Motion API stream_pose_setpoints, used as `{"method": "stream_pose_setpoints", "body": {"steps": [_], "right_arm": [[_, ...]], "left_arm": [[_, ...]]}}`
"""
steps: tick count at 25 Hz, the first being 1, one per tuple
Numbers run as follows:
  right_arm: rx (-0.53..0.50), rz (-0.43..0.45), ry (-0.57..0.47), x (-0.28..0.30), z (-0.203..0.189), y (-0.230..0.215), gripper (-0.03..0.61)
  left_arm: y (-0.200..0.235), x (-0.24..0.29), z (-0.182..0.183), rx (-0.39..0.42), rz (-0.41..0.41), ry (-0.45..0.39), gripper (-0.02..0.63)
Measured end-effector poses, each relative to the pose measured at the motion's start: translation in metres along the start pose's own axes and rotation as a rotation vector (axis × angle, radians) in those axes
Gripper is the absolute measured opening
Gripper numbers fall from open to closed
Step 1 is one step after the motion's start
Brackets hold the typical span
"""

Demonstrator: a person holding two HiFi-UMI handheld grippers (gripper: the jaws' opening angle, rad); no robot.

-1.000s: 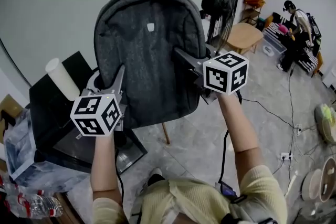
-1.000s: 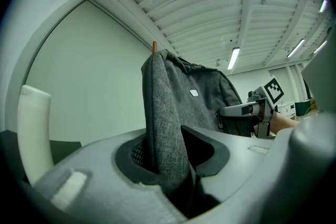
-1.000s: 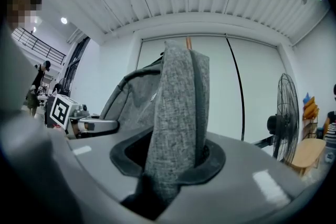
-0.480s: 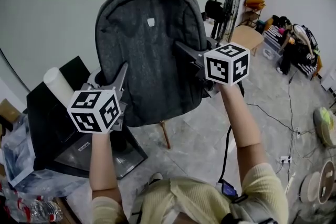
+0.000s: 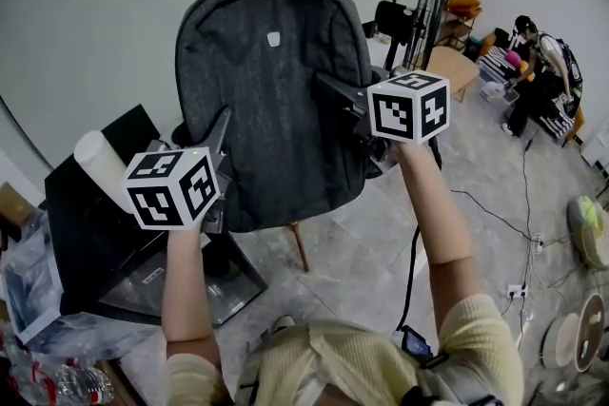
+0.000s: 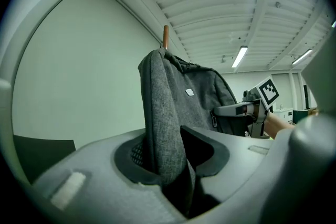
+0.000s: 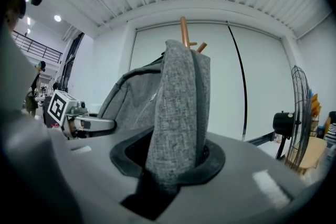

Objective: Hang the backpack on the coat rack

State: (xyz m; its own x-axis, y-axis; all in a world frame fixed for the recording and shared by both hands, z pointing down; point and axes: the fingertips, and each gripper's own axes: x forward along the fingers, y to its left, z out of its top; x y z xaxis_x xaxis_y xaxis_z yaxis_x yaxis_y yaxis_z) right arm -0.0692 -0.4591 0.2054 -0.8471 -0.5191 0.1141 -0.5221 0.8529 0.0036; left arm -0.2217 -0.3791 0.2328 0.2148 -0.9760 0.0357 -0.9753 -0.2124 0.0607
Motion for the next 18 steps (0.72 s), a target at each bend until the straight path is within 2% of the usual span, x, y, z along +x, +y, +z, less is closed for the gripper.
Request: {"method": "stream_pose_setpoints", "body": {"steps": [18], "right_arm": [[0.063,0.006,0.077,0.021,-0.025,-0.013,0.124]], "left_arm": [[0.019,0.023,-0.027,-0.078,-0.009,0.064,0.118]]}}
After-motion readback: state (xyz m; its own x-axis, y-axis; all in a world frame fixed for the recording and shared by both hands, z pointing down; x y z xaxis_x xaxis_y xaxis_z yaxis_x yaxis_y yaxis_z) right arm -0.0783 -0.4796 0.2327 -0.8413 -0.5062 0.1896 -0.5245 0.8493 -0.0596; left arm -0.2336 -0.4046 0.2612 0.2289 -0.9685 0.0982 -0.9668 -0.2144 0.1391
